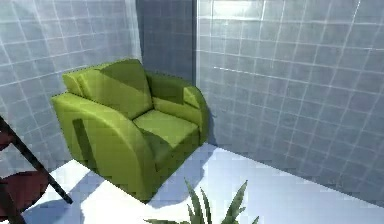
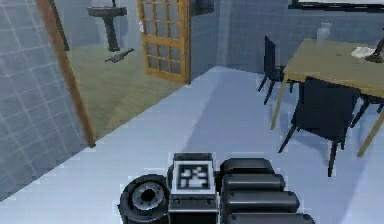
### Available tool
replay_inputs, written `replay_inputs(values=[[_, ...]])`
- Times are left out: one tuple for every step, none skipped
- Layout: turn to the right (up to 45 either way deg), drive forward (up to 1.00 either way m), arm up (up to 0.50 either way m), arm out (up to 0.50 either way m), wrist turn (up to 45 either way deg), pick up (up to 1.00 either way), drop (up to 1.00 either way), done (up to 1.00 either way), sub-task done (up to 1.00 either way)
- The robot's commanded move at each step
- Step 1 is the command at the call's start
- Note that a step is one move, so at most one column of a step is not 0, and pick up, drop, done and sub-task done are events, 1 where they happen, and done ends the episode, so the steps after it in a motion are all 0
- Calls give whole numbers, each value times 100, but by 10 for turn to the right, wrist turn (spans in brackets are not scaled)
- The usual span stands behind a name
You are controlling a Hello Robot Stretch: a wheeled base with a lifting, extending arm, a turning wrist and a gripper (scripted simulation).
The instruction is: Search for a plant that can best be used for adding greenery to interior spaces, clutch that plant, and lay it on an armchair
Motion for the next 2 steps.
replay_inputs(values=[[-300, 0, 0, 0, 0, 0, 0, 0, 0], [0, 100, 0, 0, 0, 0, 0, 0, 0]])
